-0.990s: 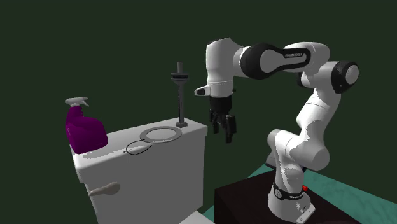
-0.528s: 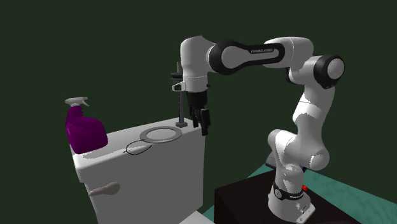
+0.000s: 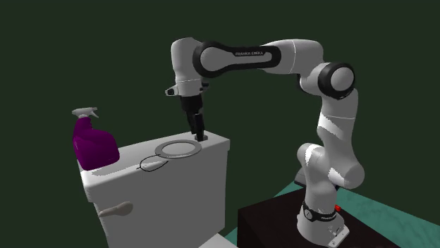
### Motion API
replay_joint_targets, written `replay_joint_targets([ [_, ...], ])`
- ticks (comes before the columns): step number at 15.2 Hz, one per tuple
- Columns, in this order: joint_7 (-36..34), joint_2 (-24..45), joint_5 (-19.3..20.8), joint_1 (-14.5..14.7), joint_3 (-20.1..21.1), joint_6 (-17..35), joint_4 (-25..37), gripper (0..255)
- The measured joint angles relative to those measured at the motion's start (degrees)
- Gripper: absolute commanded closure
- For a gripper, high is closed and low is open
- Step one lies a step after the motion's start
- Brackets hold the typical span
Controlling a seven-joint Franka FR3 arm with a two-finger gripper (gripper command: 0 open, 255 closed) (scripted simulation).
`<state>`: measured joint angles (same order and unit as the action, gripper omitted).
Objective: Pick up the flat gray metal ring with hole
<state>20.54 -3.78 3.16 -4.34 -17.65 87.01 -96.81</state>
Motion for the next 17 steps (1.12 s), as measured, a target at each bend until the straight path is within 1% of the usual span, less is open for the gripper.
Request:
replay_joint_targets([
  [3, 3.6, 7.39, -1.88, -1.63, -1.78, -1.61, 8.39, 0],
  [6, 6.75, 16.69, -4.77, -3.98, -2.92, -5.65, 20.96, 0],
  [8, 8.87, 22.6, -6.65, -6.32, -3.47, -8.72, 29.53, 0],
  [9, 9.4, 24.16, -7.11, -6.96, -3.54, -9.07, 31.3, 0],
  [11, 9.65, 24.73, -7.25, -7.13, -3.54, -8.02, 30.73, 0],
  [16, 9.4, 23.45, -6.81, -6.46, -3.47, -3.79, 25.25, 0],
  [17, 9.41, 23.42, -6.8, -6.44, -3.47, -3.47, 24.89, 255],
])
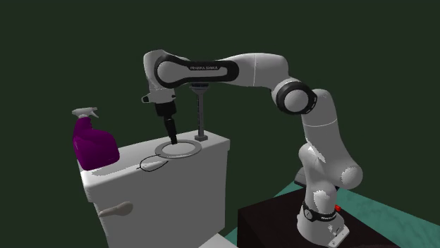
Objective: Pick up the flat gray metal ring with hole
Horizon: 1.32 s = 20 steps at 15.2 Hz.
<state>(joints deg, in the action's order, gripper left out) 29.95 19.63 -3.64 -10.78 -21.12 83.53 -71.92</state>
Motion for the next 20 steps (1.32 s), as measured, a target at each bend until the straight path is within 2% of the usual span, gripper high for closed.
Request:
replay_joint_targets([
  [11, 0.01, -0.06, 0.0, -0.02, -0.03, 0.11, 0.11, 255],
  [20, 0.72, 3.48, -1.2, -1.78, -0.13, -8.69, 12.14, 255],
])
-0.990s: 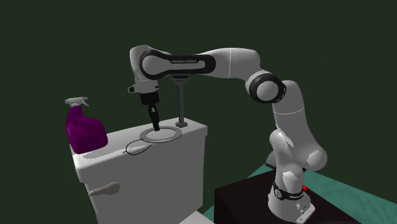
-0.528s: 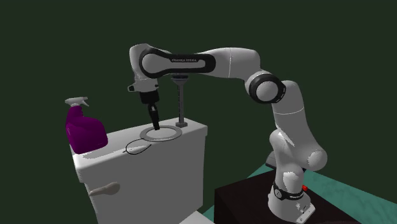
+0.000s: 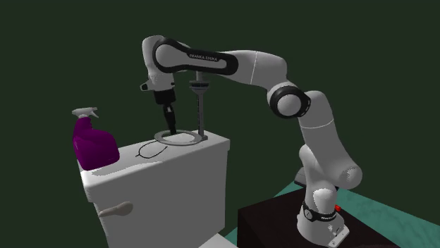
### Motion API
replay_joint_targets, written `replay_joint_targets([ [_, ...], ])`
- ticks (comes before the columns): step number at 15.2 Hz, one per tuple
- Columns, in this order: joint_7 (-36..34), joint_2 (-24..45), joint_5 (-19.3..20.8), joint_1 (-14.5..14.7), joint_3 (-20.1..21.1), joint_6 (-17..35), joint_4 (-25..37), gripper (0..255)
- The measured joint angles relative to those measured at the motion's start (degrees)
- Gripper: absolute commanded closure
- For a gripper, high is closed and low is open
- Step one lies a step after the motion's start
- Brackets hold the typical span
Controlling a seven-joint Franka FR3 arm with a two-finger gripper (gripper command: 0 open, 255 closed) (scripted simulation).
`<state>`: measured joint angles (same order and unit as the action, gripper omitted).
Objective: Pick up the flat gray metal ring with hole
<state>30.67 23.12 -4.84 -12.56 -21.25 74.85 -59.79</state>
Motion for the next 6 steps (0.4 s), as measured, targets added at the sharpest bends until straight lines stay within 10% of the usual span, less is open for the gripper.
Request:
replay_joint_targets([
  [6, 0.31, 4.74, -1.66, -2.26, 0.17, -7.43, 12.16, 255],
])
